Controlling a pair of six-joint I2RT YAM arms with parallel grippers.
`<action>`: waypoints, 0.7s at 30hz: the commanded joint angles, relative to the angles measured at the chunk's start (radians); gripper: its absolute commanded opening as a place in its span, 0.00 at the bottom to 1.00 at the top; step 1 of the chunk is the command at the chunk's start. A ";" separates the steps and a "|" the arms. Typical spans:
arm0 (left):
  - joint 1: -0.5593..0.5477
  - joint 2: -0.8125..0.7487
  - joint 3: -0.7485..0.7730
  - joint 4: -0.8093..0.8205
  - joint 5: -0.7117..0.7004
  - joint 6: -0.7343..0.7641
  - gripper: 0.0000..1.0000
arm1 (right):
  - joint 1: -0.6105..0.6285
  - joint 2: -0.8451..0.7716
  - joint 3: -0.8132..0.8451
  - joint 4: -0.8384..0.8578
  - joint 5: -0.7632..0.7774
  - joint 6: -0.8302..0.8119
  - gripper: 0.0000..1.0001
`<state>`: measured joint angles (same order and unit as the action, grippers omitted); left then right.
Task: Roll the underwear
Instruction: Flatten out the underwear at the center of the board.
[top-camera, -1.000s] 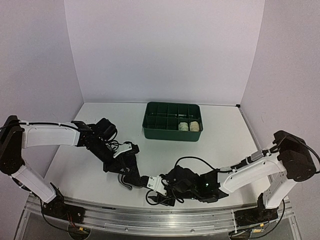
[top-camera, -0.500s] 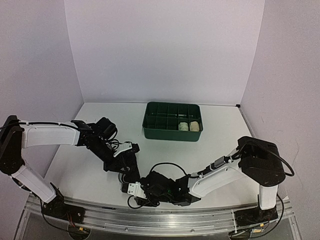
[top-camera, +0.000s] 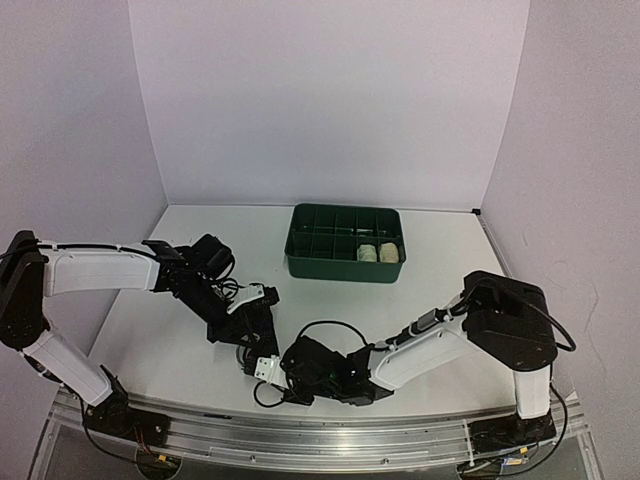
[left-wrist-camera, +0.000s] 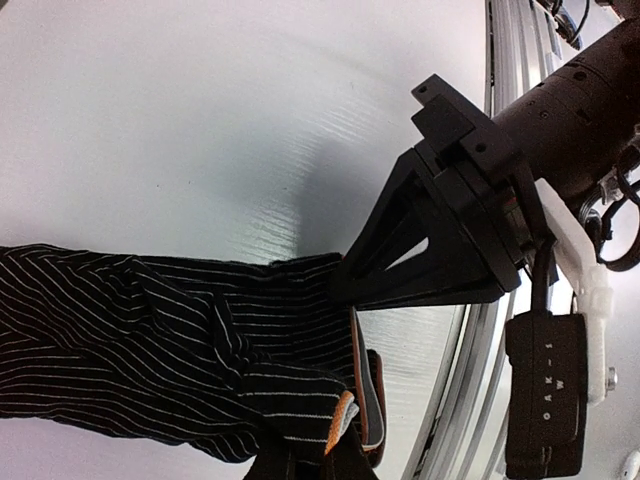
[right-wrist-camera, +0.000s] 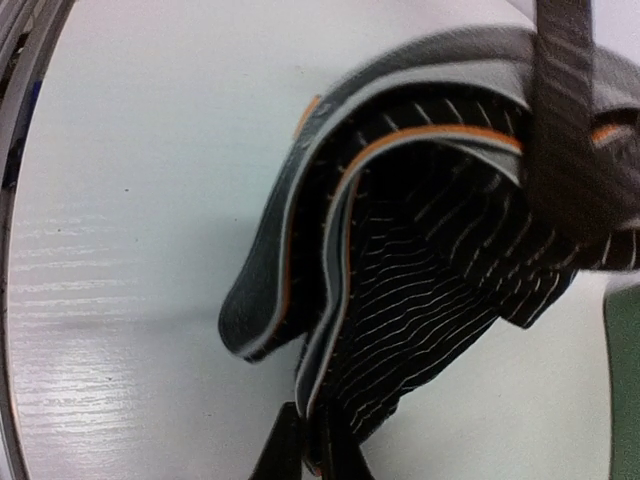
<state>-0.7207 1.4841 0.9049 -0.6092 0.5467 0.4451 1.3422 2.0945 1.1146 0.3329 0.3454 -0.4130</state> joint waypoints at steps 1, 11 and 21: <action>0.020 -0.028 0.069 -0.014 -0.023 0.024 0.00 | -0.004 -0.032 0.049 0.011 0.080 -0.019 0.00; 0.349 -0.017 0.450 -0.104 -0.139 0.267 0.02 | -0.074 -0.184 0.414 -0.350 0.176 -0.066 0.00; 0.377 0.006 0.563 -0.301 0.012 0.469 0.88 | -0.137 -0.276 0.501 -0.593 0.064 0.191 0.00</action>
<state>-0.3346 1.4860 1.5160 -0.7169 0.4232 0.7943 1.2238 1.8880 1.6822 -0.0871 0.4770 -0.3935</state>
